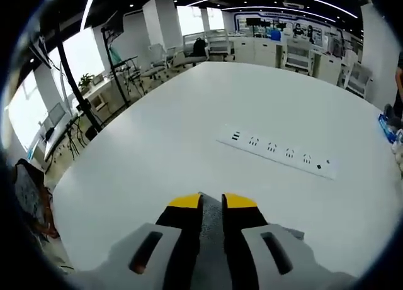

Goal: Fold the towel on the table until its edges align and the towel forms a compact rectangular stack.

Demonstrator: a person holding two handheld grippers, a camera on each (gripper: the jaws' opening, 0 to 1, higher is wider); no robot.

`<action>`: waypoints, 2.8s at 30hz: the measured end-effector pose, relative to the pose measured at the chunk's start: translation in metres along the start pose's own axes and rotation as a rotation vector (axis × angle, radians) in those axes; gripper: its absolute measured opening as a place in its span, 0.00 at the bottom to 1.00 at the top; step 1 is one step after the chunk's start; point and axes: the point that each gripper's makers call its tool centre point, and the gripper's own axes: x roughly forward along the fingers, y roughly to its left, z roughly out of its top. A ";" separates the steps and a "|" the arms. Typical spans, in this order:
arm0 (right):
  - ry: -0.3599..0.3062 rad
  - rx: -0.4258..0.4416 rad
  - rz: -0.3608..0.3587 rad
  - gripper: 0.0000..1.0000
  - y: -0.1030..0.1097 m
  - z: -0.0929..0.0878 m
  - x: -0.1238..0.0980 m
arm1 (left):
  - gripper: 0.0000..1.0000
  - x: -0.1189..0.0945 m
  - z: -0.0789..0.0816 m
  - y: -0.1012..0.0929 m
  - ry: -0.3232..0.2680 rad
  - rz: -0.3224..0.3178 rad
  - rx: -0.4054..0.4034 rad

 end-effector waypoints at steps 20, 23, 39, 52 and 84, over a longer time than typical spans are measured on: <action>-0.057 -0.042 0.000 0.19 -0.012 0.014 -0.039 | 0.07 -0.009 0.011 0.006 -0.013 0.041 0.034; -0.074 -0.127 0.003 0.18 -0.013 0.024 -0.047 | 0.07 -0.011 0.013 0.006 -0.015 0.047 0.041; -0.133 -0.108 0.019 0.21 -0.021 0.036 -0.089 | 0.07 -0.023 0.044 0.001 -0.036 0.055 0.123; -0.140 -0.068 0.051 0.33 -0.028 0.023 -0.122 | 0.11 -0.018 0.090 -0.042 -0.106 -0.004 0.193; -0.127 0.033 0.127 0.38 -0.030 -0.068 -0.169 | 0.20 0.029 0.142 -0.034 -0.026 -0.071 0.319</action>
